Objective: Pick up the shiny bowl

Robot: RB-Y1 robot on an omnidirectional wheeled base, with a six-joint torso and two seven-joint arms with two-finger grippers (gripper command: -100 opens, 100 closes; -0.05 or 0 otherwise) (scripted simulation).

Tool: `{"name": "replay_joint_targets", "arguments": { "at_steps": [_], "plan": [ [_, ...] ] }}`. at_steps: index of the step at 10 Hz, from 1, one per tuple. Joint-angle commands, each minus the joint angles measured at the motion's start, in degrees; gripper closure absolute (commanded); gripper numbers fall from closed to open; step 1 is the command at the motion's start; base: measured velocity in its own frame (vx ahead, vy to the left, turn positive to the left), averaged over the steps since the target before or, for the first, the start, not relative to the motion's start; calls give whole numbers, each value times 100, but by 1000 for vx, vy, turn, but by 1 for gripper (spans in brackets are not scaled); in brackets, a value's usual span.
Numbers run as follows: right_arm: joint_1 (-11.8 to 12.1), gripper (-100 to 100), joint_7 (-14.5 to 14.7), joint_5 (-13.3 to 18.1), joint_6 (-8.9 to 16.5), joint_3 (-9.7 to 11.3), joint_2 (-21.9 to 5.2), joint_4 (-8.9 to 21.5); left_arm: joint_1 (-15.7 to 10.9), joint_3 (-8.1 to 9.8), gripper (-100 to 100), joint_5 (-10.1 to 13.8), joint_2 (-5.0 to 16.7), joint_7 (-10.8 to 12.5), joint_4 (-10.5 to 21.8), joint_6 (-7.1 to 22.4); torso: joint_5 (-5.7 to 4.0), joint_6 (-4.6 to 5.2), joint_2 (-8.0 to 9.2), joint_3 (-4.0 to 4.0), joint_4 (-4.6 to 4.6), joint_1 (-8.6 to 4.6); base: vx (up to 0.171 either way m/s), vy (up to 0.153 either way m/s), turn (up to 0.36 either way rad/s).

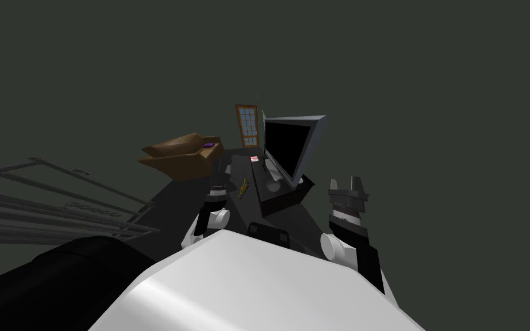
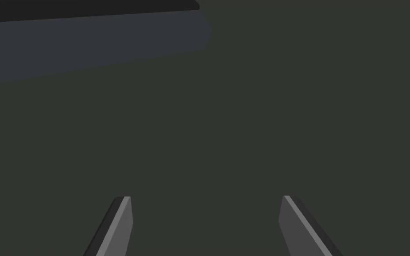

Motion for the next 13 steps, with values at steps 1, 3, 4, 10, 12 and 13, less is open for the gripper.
{"name": "replay_joint_targets", "arguments": {
  "at_steps": [1,3,4,10,12,13],
  "plan": [
    [-21,-100,81,107,-23,9,-236,77,0,0,0,0,0,0,0,0,0,0,0,0,0,0,10,28,108],
    [-49,-100,198,258,-48,29,-490,192,-1,-1,0,0,0,0,0,0,3,-3,-4,-2,-1,13,10,44,162],
    [-65,-100,272,353,-59,45,-630,266,0,0,0,0,0,0,0,0,3,-1,-5,-3,-1,15,15,57,139],
    [-172,-100,876,1095,-57,270,-1619,915,0,-1,0,0,-1,0,0,0,8,-2,-11,-6,-3,35,24,82,210],
    [-201,-100,1118,1377,-13,402,-1980,1194,0,-1,0,0,-1,0,0,0,8,-1,-18,-10,-4,34,55,90,258],
    [-213,-100,1244,1520,20,480,-2160,1343,0,-1,0,0,-1,0,0,0,8,-2,-18,-11,-4,35,58,98,250]
  ]
}}
